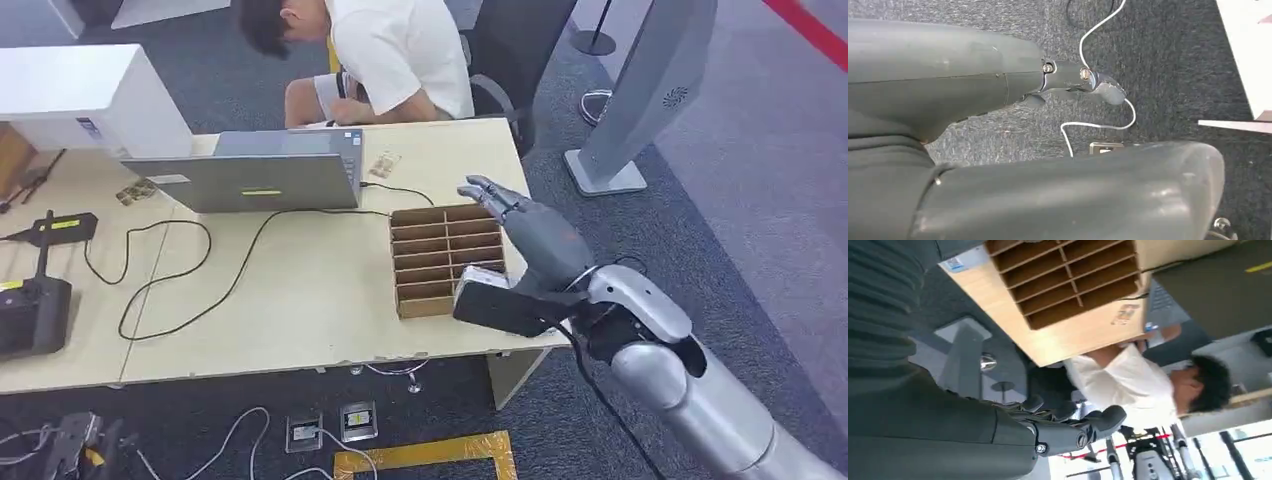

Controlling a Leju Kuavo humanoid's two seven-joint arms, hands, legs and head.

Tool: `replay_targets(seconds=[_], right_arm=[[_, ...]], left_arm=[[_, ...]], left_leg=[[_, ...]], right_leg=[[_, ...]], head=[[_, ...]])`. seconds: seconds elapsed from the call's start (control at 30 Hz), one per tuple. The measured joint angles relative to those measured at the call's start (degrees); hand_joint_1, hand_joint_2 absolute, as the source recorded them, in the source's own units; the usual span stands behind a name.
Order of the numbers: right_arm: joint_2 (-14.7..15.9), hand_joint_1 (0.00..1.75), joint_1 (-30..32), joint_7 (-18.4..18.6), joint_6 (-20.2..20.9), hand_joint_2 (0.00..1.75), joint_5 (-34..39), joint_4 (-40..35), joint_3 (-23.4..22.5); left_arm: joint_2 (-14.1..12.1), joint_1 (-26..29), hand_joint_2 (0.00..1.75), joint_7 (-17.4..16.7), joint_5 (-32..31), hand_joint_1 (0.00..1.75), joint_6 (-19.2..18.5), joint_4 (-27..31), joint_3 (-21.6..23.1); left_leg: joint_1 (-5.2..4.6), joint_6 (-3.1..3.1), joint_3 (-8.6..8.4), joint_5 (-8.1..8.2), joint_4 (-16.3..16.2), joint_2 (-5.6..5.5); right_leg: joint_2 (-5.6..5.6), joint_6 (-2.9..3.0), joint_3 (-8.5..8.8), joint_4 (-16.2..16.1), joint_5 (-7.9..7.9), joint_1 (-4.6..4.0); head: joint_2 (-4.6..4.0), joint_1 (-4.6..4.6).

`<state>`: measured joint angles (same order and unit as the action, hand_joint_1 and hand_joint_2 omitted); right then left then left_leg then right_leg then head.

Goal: Pass the card to the sensor for recognition and then transmit it.

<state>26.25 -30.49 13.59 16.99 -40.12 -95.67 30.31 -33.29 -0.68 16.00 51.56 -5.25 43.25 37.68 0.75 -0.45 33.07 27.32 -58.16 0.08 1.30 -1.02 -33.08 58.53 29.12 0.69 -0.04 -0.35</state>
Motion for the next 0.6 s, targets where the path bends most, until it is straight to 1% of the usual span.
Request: replay_targets(seconds=[0.1,0.23,0.4,0.6], right_arm=[[-0.1,0.0,2.4,0.8,-2.1,1.75,-5.1,-0.4,0.5],[-0.9,0.0,3.2,0.4,-4.2,1.75,-10.2,1.7,1.7],[-2.9,0.0,3.2,-0.5,-6.0,1.75,-12.9,7.4,2.9],[-5.7,0.0,2.1,-1.5,-7.7,1.75,-14.2,14.8,4.4]], left_arm=[[0.0,0.3,0.0,-1.7,-0.3,0.0,0.0,0.8,-0.2],[-0.1,1.1,0.0,-4.5,-0.7,0.0,0.0,2.6,-0.9],[-0.7,1.9,0.0,-6.4,-1.5,0.0,0.0,4.6,-2.0],[-1.6,2.6,0.0,-7.6,-2.2,0.0,0.0,7.0,-2.3]], left_leg=[[0.0,-0.06,0.01,0.04,0.0,0.0],[0.01,-0.06,0.01,0.04,0.0,0.0],[0.02,-0.06,0.02,0.04,0.0,-0.01],[0.04,-0.06,0.02,0.04,0.0,-0.01]], right_leg=[[-0.01,0.0,-0.01,0.0,0.0,0.0],[0.0,0.0,-0.01,0.0,0.0,0.0],[0.01,0.0,0.01,0.0,0.0,-0.01],[0.01,0.01,0.0,0.0,0.0,-0.04]], head=[[0.0,-0.02],[0.0,-0.02],[0.0,-0.04],[0.0,-0.02]])
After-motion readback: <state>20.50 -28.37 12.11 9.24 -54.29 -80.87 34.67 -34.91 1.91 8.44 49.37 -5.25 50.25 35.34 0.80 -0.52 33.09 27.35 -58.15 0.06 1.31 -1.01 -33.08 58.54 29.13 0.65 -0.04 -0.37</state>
